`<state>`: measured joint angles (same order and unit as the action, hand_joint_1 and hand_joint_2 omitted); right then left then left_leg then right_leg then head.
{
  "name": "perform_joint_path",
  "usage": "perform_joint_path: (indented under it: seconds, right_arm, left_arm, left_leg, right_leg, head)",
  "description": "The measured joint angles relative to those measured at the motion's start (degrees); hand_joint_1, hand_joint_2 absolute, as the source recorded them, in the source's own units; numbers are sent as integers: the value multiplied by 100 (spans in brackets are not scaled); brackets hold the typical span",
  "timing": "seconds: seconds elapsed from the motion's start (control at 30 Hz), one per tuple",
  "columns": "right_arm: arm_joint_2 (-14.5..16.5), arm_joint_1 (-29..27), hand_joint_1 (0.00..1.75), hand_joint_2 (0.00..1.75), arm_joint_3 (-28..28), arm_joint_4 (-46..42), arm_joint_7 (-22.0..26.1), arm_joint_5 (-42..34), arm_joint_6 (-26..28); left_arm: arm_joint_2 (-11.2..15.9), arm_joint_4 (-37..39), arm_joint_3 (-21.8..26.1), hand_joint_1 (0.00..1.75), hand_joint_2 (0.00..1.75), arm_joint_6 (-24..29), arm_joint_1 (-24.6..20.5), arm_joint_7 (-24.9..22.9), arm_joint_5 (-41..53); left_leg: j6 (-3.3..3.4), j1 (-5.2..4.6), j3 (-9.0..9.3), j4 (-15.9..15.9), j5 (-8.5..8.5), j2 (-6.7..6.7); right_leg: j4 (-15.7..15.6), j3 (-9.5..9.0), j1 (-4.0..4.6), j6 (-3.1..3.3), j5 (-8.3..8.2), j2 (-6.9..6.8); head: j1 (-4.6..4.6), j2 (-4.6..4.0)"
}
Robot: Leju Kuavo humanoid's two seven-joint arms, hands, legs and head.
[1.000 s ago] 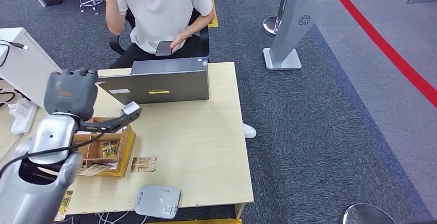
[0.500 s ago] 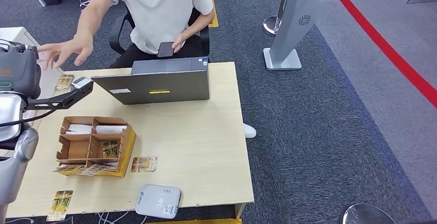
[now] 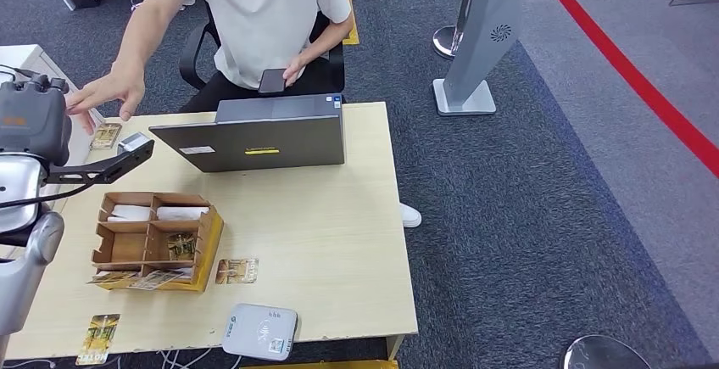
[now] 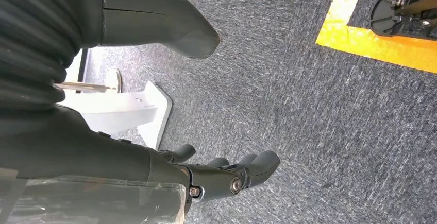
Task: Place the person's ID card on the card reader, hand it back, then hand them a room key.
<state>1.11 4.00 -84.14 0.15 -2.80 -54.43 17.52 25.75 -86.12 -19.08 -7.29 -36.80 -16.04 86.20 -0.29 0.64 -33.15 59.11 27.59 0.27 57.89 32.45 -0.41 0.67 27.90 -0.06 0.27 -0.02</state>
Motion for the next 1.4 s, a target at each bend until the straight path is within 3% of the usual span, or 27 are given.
perform_joint_path:
  seconds: [0.53, 0.73, 0.87, 1.0, 1.17, 1.4]
  right_arm:
    - [0, -2, 0, 175, -29, 0, 0, -85, 13]
    - [1, -4, 0, 175, -31, -1, 8, -162, 42]
    - [10, -17, 0, 175, -29, -2, -7, -362, 95]
    - [43, -60, 0, 175, -22, -2, -25, -561, 153]
    - [80, -103, 0, 175, 9, -2, -3, -723, 197]
    - [96, -137, 0, 175, 23, -2, 9, -759, 211]
  left_arm:
    - [-167, -246, -26, 0, 175, -10, 156, 39, 0]
    - [-315, -415, -25, 0, 175, -25, 309, 323, -1]
    - [-604, -1019, -38, 0, 175, -104, 859, 787, -13]
    - [-767, -1784, -337, 0, 175, -127, 1653, 940, -25]
    - [-675, -2423, -943, 0, 175, 74, 2480, 903, -33]
    - [-409, -2735, -1145, 0, 175, 234, 3058, 863, -66]
  left_leg:
    - [0, 0, -1, 0, 0, 0]
    - [1, -2, -2, 0, 1, -1]
    - [3, -4, -2, 0, 5, 4]
    - [8, -5, -2, 0, 15, 9]
    - [8, -4, -4, -2, 19, 9]
    - [6, -1, -4, -3, 16, 6]
  right_leg:
    - [0, 1, 0, 0, 0, 0]
    - [-1, 0, -2, 0, 0, -1]
    - [-4, 1, -5, -1, 1, 3]
    - [-6, 3, -7, -5, 5, 10]
    - [-6, 5, -6, -6, 7, 10]
    - [-5, 4, -2, -6, 7, 3]
  head:
    - [-1, 1]
    - [1, 1]
    - [1, 0]
    - [0, 0]
    - [-1, 1]
    - [-1, 0]
